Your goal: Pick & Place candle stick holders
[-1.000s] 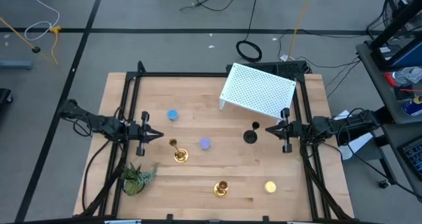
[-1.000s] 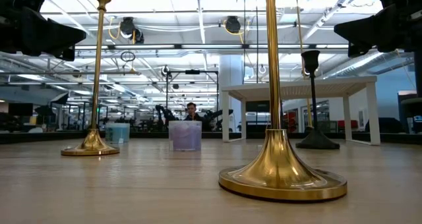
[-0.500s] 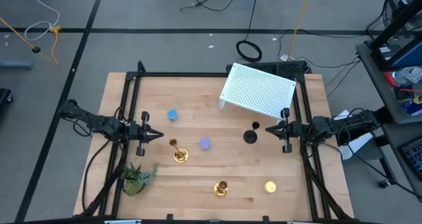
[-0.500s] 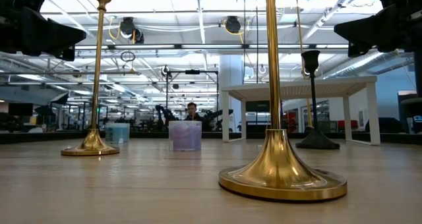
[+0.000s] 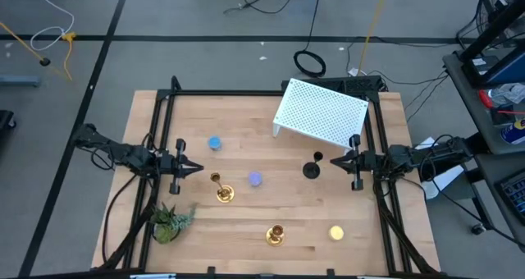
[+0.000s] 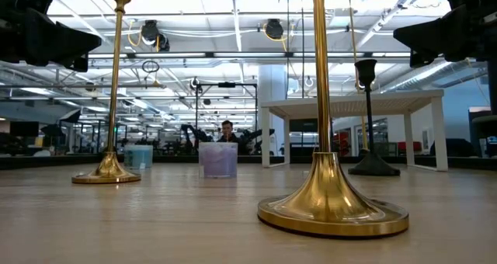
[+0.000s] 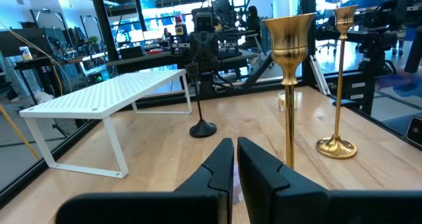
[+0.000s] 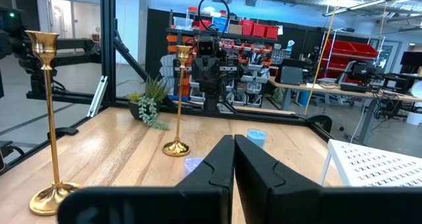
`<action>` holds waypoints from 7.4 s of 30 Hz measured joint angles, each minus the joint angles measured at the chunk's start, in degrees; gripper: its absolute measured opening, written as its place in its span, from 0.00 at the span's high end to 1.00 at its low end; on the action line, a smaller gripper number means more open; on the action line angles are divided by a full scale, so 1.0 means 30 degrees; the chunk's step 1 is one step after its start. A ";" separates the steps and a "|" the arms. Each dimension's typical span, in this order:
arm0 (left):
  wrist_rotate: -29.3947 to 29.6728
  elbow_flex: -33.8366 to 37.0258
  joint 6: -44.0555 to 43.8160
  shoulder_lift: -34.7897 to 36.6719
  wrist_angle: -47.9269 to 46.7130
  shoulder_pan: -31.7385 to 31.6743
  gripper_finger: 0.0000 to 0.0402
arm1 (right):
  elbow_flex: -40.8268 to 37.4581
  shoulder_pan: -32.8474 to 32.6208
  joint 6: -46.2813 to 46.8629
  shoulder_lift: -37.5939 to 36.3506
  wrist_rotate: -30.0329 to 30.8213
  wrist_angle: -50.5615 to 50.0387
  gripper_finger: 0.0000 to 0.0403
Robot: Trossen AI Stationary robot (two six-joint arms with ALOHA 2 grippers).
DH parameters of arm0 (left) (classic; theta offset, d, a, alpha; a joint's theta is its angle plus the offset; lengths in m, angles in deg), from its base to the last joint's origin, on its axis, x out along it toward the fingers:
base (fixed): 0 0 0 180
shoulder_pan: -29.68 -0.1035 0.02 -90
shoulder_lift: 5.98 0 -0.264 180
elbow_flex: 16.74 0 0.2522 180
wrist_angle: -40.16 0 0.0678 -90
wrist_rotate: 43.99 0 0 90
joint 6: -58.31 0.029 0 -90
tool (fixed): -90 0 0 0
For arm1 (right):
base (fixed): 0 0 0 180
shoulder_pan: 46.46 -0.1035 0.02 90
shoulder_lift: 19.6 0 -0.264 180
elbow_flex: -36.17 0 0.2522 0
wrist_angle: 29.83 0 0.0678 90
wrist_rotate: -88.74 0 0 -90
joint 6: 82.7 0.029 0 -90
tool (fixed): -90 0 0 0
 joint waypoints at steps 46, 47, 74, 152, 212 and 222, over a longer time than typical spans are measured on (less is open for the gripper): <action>0.0000 0.0000 -0.0002 0.0007 0.0000 0.0000 0.93 | 0.0013 0.0004 0.0001 0.0000 -0.0004 -0.0002 0.98; 0.0000 0.0000 -0.0002 0.0000 0.0000 0.0000 0.93 | 0.0007 -0.0001 -0.0006 0.0000 0.0000 0.0000 0.98; 0.0262 0.0022 -0.0192 0.0007 0.1289 -0.0007 0.93 | -0.0007 -0.0001 0.0122 0.0000 -0.0006 0.0476 0.98; 0.2069 0.0000 0.0041 0.0000 0.2455 -0.0007 0.93 | 0.1185 0.1433 0.1366 1.6825 0.2073 1.2128 0.43; 0.2079 0.0000 -0.0974 0.0000 0.3680 -0.0007 0.93 | 0.8379 1.4624 0.0096 1.5485 0.1314 1.0670 0.77; 0.2220 0.0000 -0.0051 0.0007 0.4935 -0.0002 0.93 | 0.6184 1.6945 0.1023 1.7021 0.0419 1.5354 0.67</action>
